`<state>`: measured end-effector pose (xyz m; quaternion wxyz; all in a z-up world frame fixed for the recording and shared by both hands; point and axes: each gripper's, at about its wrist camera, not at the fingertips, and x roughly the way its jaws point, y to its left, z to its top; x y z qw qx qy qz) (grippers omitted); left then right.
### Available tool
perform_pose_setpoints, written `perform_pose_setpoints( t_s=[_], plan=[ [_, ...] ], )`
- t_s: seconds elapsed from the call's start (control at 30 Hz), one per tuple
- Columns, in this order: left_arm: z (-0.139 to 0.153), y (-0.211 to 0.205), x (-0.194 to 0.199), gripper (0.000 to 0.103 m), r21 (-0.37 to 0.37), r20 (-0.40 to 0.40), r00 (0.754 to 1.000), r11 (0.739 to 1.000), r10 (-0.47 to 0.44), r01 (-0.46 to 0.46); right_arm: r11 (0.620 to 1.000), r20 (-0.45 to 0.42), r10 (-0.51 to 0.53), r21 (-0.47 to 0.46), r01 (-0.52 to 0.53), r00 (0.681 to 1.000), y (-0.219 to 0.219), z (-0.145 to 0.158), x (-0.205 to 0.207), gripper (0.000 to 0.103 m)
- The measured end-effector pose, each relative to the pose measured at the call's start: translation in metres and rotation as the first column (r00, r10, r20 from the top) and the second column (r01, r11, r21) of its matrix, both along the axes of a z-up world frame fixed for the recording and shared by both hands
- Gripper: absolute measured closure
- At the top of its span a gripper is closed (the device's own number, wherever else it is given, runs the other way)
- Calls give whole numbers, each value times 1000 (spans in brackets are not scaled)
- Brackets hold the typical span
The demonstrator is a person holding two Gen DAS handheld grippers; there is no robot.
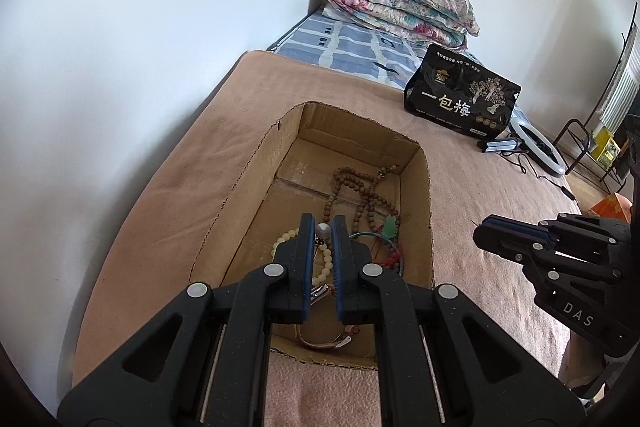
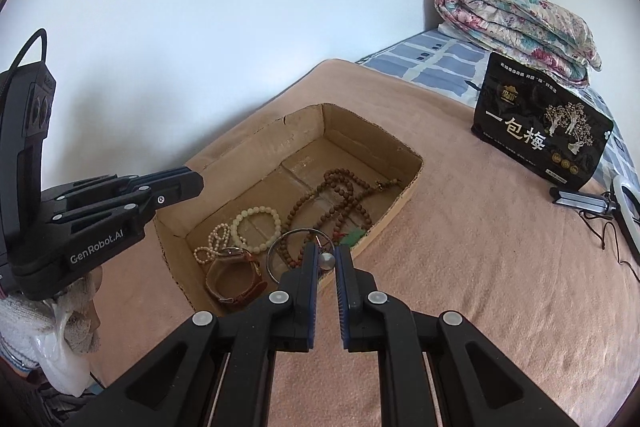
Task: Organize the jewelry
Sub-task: 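Lift the pearl earring and carry it over the box with both tools, then open the right tool then the left tool to drop the earring into the box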
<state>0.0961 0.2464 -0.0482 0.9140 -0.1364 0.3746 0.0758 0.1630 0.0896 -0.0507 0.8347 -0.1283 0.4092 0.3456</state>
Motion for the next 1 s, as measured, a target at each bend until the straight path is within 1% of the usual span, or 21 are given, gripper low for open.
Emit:
perform_pose_setpoints(
  t_s=[0.57,0.63,0.67,0.77,0.8,0.93,0.97,1.0],
  plan=[
    [0,4,-1,97,-5,0,1000,1000,11,-11,1000,-5,-9,-6,9,1000,20,-3,20,96],
    [0,4,-1,97,-4,0,1000,1000,11,-11,1000,-5,-10,-3,10,1000,21,-2,20,90],
    [0,4,-1,97,-4,0,1000,1000,11,-11,1000,-3,-12,-1,12,1000,20,-2,20,86],
    [0,4,-1,97,-1,1,1000,1000,13,-13,1000,6,-12,-2,12,1000,21,0,20,82],
    [0,4,-1,97,-4,0,1000,1000,12,-12,1000,9,-13,-2,13,1000,22,0,21,77],
    [-1,7,-1,96,1,-9,1000,1000,26,-26,1000,25,-22,-10,22,999,22,1,20,68],
    [-1,9,-1,95,1,-13,1000,1000,29,-29,1000,29,-24,-13,24,999,22,2,20,58],
    [-2,10,0,82,0,-17,999,1000,31,-31,1000,35,-26,-13,27,999,22,2,20,47]
  ],
)
